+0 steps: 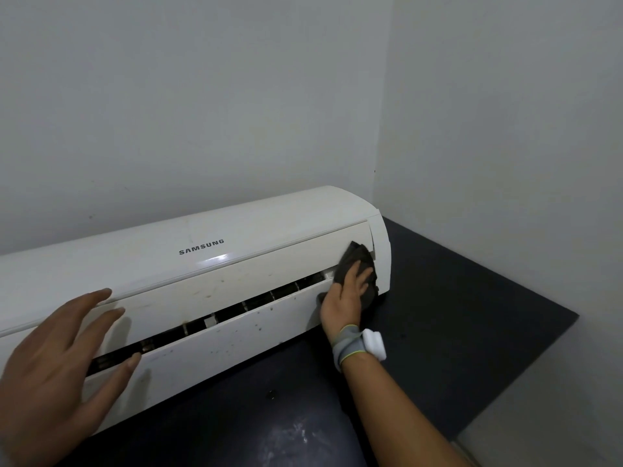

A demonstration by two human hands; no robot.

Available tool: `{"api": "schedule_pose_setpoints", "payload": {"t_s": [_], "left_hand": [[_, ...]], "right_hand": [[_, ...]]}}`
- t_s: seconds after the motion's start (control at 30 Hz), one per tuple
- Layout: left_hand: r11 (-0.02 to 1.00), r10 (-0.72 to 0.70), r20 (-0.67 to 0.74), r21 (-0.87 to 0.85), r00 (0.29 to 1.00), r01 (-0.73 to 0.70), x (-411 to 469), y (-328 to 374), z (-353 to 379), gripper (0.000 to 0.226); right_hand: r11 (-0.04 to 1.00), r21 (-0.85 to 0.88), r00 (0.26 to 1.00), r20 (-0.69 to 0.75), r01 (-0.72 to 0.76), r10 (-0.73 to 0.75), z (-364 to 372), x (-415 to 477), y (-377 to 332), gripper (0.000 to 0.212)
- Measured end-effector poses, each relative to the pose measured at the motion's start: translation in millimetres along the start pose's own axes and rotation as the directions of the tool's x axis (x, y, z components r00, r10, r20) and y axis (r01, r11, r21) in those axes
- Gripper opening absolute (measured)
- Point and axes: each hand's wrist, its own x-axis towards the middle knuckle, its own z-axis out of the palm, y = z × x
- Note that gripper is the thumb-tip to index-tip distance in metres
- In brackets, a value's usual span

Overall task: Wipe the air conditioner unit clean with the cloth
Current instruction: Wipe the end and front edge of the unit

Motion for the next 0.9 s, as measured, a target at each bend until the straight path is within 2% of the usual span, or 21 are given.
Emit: {"api": "schedule_pose_setpoints", "payload": {"t_s": [0.27, 0.5, 0.77, 0.9], "left_hand": [[1.000, 0.016, 0.014, 0.026, 1.000, -0.016, -8, -7, 3, 0.064], [0.999, 0.021, 0.009, 0.035, 1.000, -0.022, -11, -7, -1, 0.066], [0.999, -0.011, 0.052, 0.032, 0.999, 0.009, -13, -5, -5, 0.068], [0.998, -0.028, 0.085, 0.066, 0.996, 0.022, -14, -2, -12, 0.070]], "right_hand": [[0.997, 0.026, 0.998, 0.008, -0.068, 0.068, -7, -1, 6, 0.064], [0.996, -0.004, 0.992, 0.086, -0.090, 0.090, 14, -37, -4, 0.068], [0.999, 0.027, 0.971, 0.238, 0.033, -0.038, 46, -95, -16, 0.073], [0.993, 0.051, 0.966, 0.235, 0.103, -0.112, 50, -98, -25, 0.075]]}}
